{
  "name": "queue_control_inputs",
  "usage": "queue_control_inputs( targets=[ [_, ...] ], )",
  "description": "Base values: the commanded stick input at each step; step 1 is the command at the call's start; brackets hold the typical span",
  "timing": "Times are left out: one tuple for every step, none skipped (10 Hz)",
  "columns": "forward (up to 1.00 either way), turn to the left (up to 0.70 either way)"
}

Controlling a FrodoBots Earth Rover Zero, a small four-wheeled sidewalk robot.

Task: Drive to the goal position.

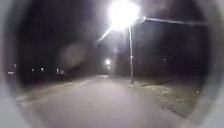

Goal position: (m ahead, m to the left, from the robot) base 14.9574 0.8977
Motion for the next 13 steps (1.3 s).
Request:
queue_control_inputs(
  targets=[
    [1.0,0.13],
    [1.0,0.4],
    [1.0,0.4],
    [1.0,0.4],
    [1.0,0.01],
    [1.0,0.0],
    [1.0,0.0],
    [1.0,0.0],
    [1.0,0.0],
    [1.0,0.0],
    [1.0,0.0],
    [1.0,0.0],
    [1.0,0.0]
  ],
)
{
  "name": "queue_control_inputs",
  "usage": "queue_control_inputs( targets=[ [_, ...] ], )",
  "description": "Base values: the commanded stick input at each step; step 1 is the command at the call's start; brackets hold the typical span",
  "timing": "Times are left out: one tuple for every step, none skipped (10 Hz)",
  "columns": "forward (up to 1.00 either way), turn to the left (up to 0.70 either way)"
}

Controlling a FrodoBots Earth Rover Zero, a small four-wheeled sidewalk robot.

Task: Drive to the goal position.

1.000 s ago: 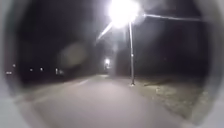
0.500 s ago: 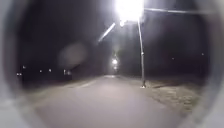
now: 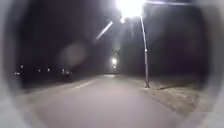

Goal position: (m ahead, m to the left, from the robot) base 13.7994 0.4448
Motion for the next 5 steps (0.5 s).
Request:
queue_control_inputs(
  targets=[
    [1.0,0.0],
    [1.0,0.0],
    [1.0,0.0],
    [1.0,0.0],
    [1.0,0.0]
  ],
)
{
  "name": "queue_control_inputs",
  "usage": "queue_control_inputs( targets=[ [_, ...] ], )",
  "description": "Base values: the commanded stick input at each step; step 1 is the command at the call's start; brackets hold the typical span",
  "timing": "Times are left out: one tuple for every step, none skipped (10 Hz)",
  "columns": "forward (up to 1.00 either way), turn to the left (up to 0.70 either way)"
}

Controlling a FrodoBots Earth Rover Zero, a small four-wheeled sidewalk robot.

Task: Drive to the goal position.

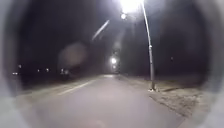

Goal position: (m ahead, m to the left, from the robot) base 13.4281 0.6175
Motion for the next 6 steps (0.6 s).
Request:
queue_control_inputs(
  targets=[
    [1.0,0.0],
    [1.0,0.0],
    [1.0,0.0],
    [1.0,0.0],
    [1.0,0.0],
    [1.0,0.0]
  ],
)
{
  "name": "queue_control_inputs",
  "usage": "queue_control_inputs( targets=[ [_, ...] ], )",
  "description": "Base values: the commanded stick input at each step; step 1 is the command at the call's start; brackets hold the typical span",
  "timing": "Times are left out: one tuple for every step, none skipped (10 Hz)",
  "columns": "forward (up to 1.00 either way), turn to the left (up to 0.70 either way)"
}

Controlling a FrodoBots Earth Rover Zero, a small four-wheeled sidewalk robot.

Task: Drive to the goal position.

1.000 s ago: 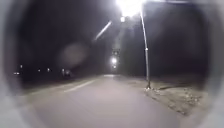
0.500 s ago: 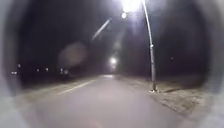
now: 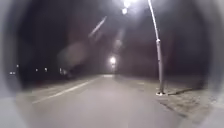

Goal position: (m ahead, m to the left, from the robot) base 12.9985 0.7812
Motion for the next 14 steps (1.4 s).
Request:
queue_control_inputs(
  targets=[
    [1.0,0.0],
    [1.0,0.0],
    [1.0,0.0],
    [1.0,0.0],
    [1.0,0.0],
    [1.0,0.0],
    [1.0,0.0],
    [1.0,0.0],
    [1.0,0.0],
    [1.0,0.0],
    [1.0,0.0],
    [1.0,0.0],
    [1.0,0.0],
    [1.0,0.0]
  ],
)
